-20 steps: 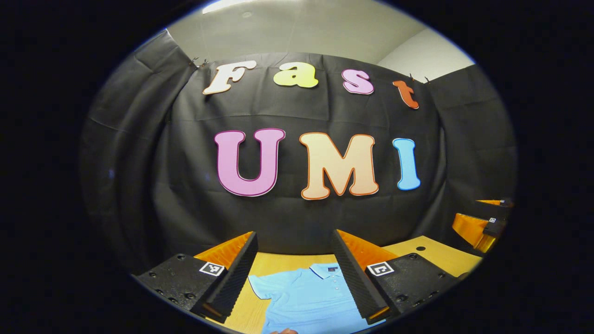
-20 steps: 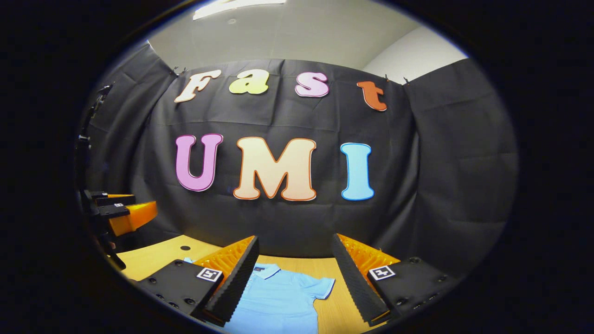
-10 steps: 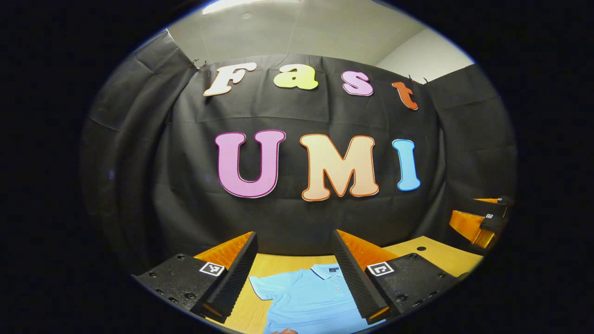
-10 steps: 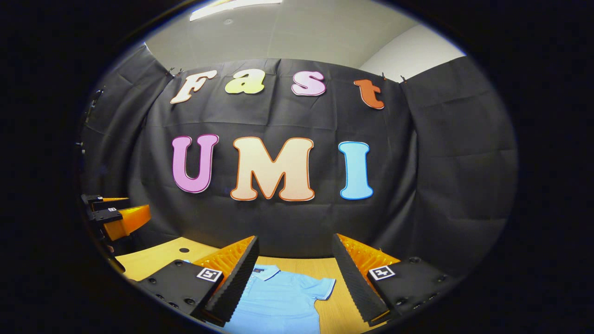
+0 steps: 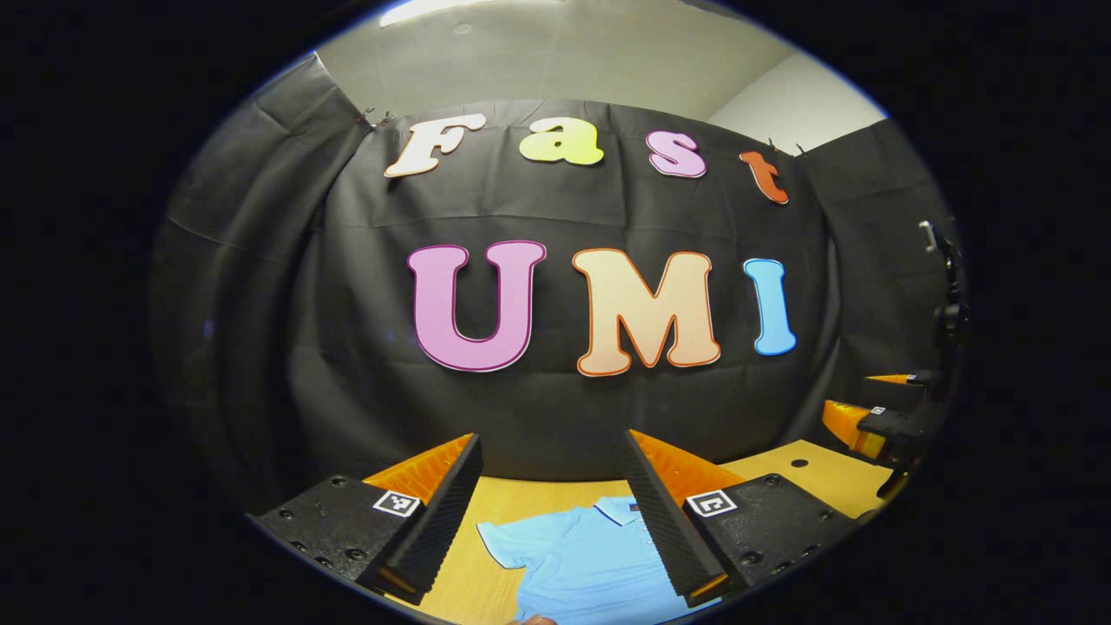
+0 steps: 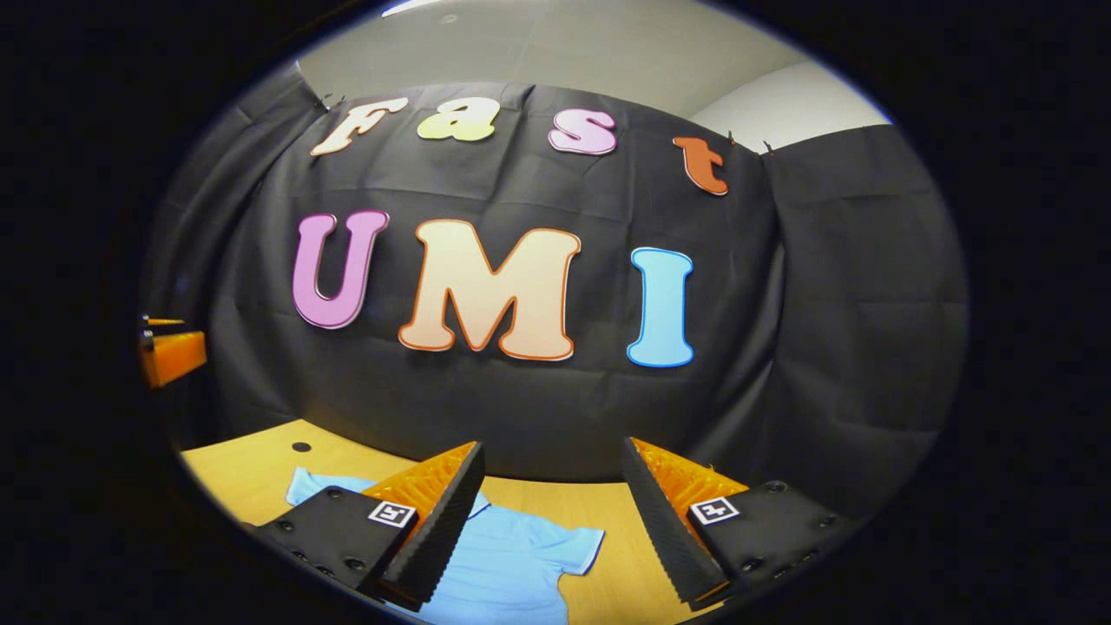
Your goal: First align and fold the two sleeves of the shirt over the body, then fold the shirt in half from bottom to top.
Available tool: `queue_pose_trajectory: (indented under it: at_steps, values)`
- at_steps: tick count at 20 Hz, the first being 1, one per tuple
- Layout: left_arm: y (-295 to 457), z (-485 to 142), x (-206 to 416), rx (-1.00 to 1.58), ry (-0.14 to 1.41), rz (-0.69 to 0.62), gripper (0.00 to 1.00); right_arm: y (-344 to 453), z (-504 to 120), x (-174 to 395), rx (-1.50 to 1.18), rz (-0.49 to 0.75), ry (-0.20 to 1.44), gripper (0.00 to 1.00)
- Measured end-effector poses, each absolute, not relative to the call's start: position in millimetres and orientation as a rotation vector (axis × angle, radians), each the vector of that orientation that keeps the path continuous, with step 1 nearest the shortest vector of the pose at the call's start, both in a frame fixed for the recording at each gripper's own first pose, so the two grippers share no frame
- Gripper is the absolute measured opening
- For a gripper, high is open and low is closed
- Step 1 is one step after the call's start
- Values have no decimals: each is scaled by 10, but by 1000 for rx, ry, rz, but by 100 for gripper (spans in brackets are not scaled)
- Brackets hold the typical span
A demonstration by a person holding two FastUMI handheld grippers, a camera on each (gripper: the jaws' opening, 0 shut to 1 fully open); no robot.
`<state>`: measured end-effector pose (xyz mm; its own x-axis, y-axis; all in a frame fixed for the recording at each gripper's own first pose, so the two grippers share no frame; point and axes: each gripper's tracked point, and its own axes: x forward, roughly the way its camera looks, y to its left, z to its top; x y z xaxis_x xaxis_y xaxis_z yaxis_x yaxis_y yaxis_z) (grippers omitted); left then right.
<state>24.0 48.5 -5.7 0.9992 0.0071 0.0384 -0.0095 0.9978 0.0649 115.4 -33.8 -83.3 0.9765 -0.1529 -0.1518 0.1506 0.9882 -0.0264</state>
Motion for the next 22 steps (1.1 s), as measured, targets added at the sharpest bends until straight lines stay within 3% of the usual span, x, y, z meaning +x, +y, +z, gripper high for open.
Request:
queue_pose_trajectory:
  at_steps: [13, 22]
  values:
    - [945, -181, 503, 95, -17, 17, 94, -582, -2608, 1964, -5, -218, 489, 99]
    - [1101, -419, 653, 92, 37, 33, 95, -1010, -3863, 2035, 47, -320, 772, 99]
